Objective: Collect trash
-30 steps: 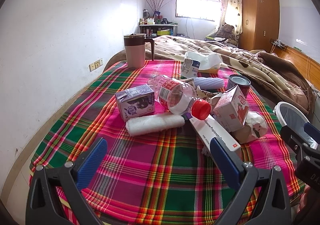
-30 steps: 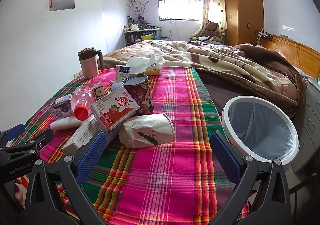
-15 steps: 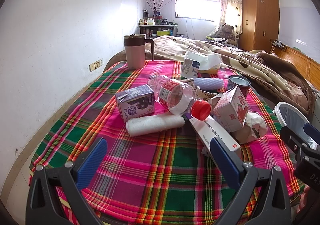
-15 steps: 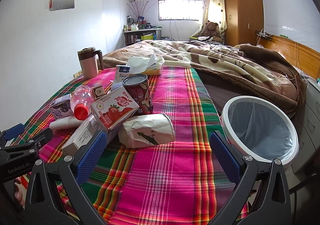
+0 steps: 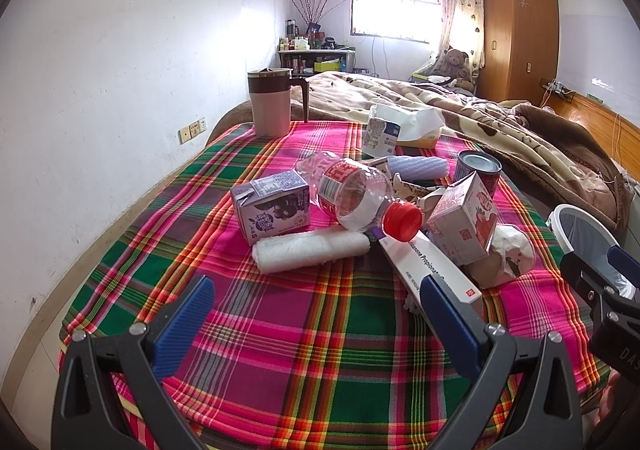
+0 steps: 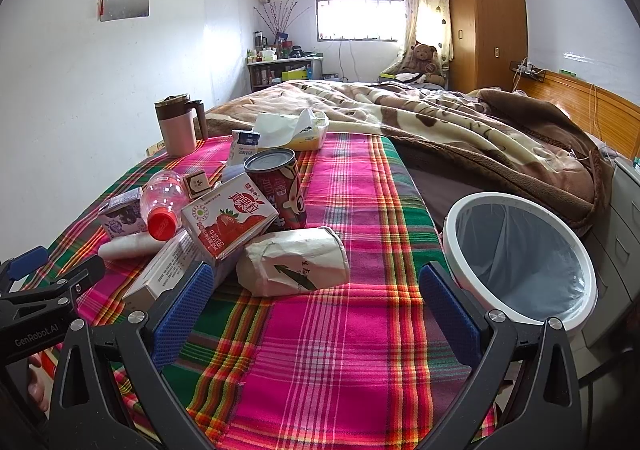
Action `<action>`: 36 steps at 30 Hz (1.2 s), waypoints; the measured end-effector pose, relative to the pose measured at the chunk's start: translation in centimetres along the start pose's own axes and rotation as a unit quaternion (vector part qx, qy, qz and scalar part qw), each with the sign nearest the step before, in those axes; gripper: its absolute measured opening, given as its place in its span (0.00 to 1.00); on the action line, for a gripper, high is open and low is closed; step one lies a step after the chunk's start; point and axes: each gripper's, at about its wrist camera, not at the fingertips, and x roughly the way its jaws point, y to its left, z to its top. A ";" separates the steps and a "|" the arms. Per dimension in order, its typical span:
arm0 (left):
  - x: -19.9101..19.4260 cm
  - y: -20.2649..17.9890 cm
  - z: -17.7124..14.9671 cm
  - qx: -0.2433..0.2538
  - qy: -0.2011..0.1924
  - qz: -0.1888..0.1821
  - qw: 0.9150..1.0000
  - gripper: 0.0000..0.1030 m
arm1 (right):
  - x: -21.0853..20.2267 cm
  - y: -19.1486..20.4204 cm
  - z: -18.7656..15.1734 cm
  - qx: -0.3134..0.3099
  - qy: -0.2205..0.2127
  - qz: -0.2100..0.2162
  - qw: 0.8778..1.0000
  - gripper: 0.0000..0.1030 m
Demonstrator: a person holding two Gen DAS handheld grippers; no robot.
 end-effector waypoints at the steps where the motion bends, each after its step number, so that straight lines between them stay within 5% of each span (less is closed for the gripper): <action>1: 0.0 0.0 0.0 0.000 0.000 0.000 1.000 1.00 | 0.0 0.0 0.0 0.000 0.000 0.000 1.000 1.00; 19: 2.7 0.4 0.6 0.004 0.021 -0.005 1.000 1.00 | 2.2 -0.4 0.2 -0.001 0.018 -0.005 1.000 1.00; 28: 7.1 2.5 1.3 -0.006 0.082 -0.076 0.994 1.00 | 5.3 -1.4 0.4 -0.003 0.055 -0.017 0.998 1.00; 36: 9.4 2.9 1.8 0.020 0.100 -0.114 0.988 0.99 | 8.1 -0.8 0.4 0.013 0.115 0.047 0.992 0.98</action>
